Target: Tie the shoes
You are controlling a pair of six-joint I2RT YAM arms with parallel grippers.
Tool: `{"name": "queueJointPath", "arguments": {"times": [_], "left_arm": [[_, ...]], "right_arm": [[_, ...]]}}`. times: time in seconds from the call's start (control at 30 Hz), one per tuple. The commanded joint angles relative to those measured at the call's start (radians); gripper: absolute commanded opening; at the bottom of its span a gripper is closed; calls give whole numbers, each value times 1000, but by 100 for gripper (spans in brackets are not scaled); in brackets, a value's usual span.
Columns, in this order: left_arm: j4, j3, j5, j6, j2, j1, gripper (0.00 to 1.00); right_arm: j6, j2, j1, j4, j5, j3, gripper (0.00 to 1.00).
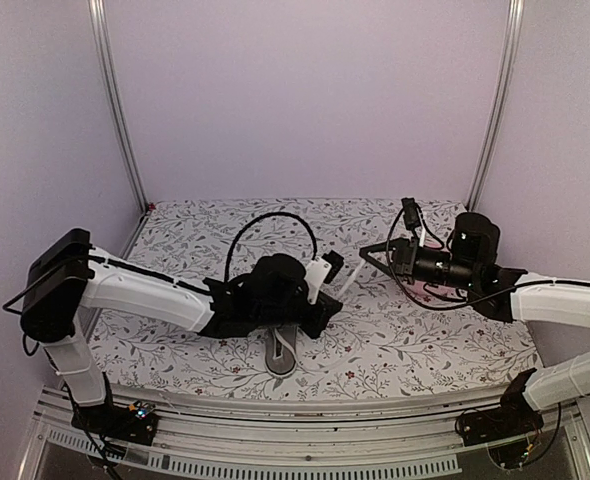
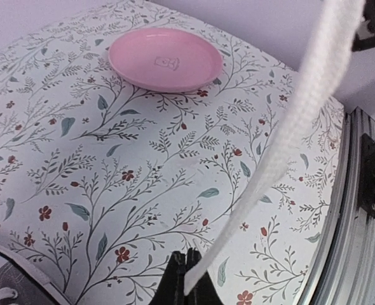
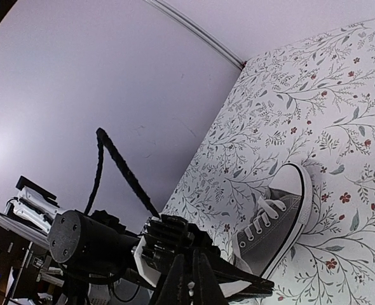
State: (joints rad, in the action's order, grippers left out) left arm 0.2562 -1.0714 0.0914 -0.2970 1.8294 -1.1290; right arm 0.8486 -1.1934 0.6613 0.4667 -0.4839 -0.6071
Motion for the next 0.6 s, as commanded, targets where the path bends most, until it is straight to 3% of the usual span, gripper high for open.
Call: {"name": "queueJointPath", "arguments": {"times": [0.0,0.07,0.27,0.4,0.57], "left_arm": [[14,64,59,-56,-149,73,0],[16,119,62,-84,-222,115,0],[14,345,51,-280,-405,302,0],[23,480,-7,-383,-493,397,0],[2,522,-71,-400,-545,455,0]], "right_arm": [[-119,-71,29,-117,65,-126,5],[-149,-122,42,-162,64,-185,16],[-243,-155,62,-198,26,-197,75],[-371,-132,125,-254,-17,-103,83],[-408,-164,267,-247,3,18,80]]}}
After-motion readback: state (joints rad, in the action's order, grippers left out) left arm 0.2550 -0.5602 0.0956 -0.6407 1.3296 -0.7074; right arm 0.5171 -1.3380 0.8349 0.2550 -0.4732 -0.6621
